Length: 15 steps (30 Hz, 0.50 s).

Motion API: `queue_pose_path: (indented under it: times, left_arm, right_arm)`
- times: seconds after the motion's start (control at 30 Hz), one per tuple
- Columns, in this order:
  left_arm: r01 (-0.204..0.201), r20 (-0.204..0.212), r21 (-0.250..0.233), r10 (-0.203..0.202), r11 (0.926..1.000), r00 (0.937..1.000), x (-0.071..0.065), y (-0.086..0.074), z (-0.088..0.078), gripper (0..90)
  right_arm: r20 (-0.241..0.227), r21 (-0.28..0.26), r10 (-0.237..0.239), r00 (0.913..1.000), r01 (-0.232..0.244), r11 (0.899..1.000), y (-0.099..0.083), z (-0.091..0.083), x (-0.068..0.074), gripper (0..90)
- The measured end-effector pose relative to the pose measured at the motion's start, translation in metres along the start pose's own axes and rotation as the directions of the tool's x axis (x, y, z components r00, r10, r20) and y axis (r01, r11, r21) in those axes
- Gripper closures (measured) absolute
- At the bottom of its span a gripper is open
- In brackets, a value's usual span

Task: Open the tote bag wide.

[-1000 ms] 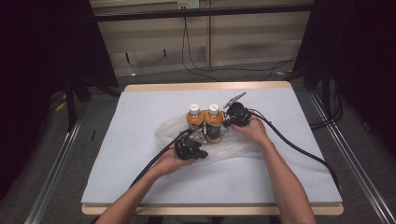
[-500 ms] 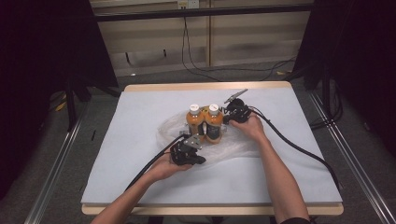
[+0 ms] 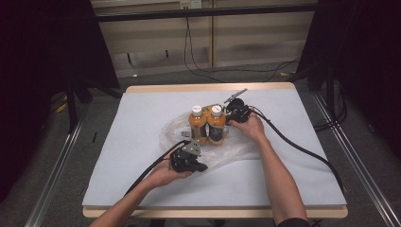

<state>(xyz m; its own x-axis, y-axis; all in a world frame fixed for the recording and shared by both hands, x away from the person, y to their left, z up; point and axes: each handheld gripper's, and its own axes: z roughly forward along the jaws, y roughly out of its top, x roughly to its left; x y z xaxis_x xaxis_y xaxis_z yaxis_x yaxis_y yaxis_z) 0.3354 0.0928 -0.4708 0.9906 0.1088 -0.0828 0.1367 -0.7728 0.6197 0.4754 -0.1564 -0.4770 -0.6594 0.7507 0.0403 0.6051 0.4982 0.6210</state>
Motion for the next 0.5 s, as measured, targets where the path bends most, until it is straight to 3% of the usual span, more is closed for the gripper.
queue_pose_path:
  times: [0.03,0.13,0.27,0.3,0.37,0.5]
  left_arm:
    - [0.007,0.000,-0.030,-0.007,0.9995,1.0000,-0.003,-0.002,0.002,90.0]
    - [-0.009,0.010,-0.014,0.009,0.9999,0.9999,-0.008,-0.003,-0.001,90.0]
    - [-0.005,0.035,-0.047,0.007,0.9989,0.9994,-0.011,-0.006,0.000,90.0]
    - [-0.013,0.057,-0.028,0.014,0.9995,0.9983,-0.011,-0.006,-0.002,90.0]
    - [-0.026,0.037,-0.033,0.027,0.9991,0.9990,-0.015,-0.006,-0.001,90.0]
    - [-0.026,0.038,-0.030,0.027,0.9992,0.9989,-0.018,-0.007,-0.002,90.0]
  right_arm:
    - [0.007,-0.003,0.004,1.0000,-0.004,1.000,0.000,0.000,0.000,90.0]
    - [0.011,-0.007,-0.002,0.9999,0.002,1.000,0.002,0.002,0.000,90.0]
    - [0.032,-0.004,0.003,0.9995,-0.003,1.000,0.003,0.003,-0.002,90.0]
    - [0.029,-0.008,0.006,0.9996,-0.006,1.000,0.004,0.004,-0.003,90.0]
    - [0.033,-0.002,0.022,0.9992,-0.022,1.000,0.005,0.005,-0.004,90.0]
    - [0.050,0.001,0.023,0.9985,-0.023,1.000,0.007,0.006,-0.006,90.0]
